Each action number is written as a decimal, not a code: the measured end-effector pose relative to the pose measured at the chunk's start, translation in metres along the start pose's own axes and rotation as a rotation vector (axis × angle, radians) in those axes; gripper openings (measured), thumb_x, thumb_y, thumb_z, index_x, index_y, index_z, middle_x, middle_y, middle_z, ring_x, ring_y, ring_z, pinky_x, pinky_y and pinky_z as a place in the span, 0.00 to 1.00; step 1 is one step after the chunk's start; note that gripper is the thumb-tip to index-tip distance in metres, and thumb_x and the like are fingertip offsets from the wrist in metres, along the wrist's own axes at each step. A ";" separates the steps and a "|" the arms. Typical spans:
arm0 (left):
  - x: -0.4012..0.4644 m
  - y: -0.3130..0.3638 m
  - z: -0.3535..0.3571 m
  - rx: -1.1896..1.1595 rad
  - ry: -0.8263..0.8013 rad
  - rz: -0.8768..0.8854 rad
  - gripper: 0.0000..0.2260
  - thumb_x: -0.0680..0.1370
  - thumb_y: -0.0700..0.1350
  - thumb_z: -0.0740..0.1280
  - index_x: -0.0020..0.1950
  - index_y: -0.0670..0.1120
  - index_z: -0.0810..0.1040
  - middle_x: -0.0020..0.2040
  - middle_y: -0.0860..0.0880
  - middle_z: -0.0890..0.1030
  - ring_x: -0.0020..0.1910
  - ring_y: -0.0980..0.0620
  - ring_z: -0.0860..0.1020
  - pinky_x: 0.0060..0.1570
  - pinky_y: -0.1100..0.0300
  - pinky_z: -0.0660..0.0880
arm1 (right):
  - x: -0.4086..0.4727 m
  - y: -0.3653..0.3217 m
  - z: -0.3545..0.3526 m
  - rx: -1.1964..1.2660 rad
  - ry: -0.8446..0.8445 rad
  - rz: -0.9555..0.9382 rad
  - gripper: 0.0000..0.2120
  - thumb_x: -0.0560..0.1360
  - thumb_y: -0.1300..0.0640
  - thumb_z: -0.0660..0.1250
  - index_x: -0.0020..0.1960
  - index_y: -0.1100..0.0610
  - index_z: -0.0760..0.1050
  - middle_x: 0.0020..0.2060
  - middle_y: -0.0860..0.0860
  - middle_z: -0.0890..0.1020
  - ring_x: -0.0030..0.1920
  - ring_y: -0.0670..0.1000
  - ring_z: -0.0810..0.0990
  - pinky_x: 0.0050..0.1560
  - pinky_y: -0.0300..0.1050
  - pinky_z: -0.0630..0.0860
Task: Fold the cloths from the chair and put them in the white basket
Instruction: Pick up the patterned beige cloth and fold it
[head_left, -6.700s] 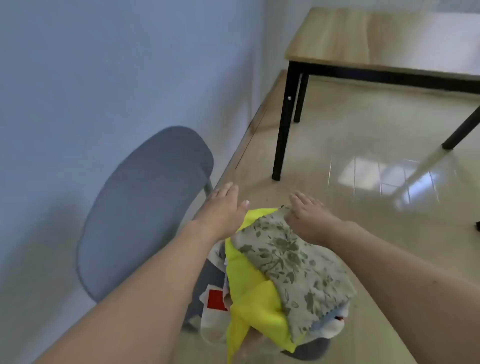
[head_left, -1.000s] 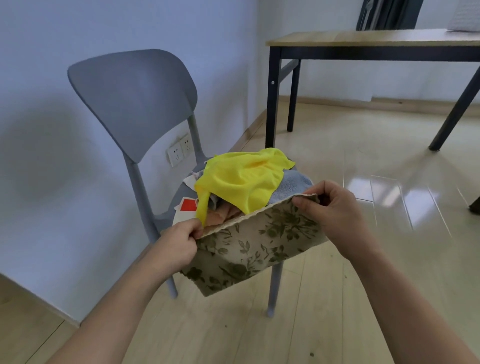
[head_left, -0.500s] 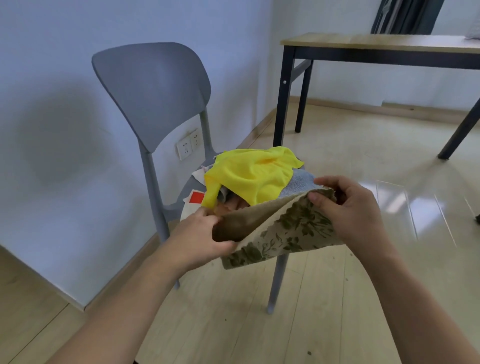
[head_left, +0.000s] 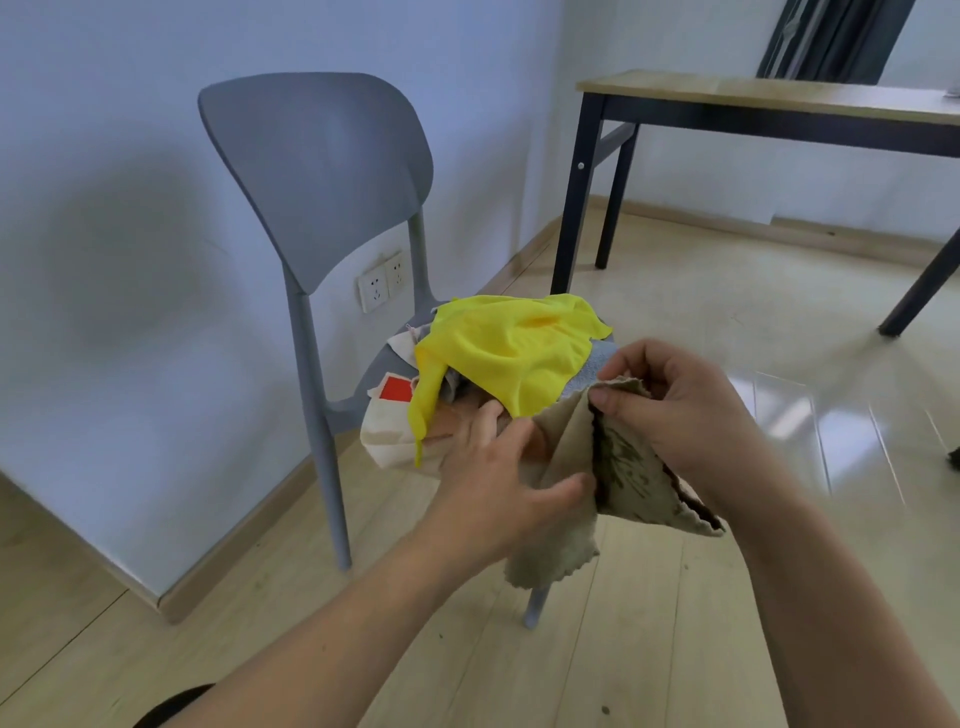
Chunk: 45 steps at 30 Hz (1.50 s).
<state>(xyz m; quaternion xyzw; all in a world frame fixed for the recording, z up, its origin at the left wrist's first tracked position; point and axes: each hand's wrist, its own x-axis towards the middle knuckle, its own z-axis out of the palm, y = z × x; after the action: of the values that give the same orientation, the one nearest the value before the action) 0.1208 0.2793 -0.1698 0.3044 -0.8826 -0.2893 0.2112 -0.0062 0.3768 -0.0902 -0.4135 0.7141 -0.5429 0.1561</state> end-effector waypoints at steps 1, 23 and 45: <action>-0.001 0.004 0.003 -0.038 -0.001 0.000 0.26 0.61 0.72 0.60 0.45 0.52 0.73 0.53 0.52 0.67 0.57 0.51 0.66 0.56 0.54 0.68 | 0.001 -0.001 -0.001 0.033 -0.015 0.008 0.12 0.70 0.66 0.72 0.37 0.50 0.76 0.35 0.54 0.74 0.36 0.49 0.72 0.41 0.44 0.71; 0.010 -0.008 -0.017 0.427 -0.080 -0.098 0.04 0.74 0.42 0.62 0.44 0.44 0.76 0.46 0.47 0.71 0.43 0.46 0.74 0.38 0.52 0.73 | 0.006 0.025 -0.032 -0.675 0.134 -0.062 0.10 0.77 0.65 0.62 0.54 0.59 0.80 0.49 0.56 0.76 0.51 0.57 0.76 0.45 0.37 0.63; 0.007 -0.028 -0.063 0.432 -0.054 -0.121 0.09 0.75 0.41 0.66 0.38 0.41 0.81 0.43 0.46 0.79 0.39 0.49 0.76 0.38 0.56 0.74 | -0.008 0.057 -0.022 -0.553 0.424 -0.181 0.08 0.76 0.68 0.61 0.51 0.63 0.78 0.49 0.56 0.76 0.45 0.49 0.72 0.45 0.32 0.64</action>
<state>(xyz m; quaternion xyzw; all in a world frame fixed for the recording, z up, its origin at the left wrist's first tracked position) 0.1623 0.2327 -0.1393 0.3870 -0.9096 -0.1136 0.0996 -0.0405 0.4009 -0.1358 -0.3799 0.8110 -0.4144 -0.1621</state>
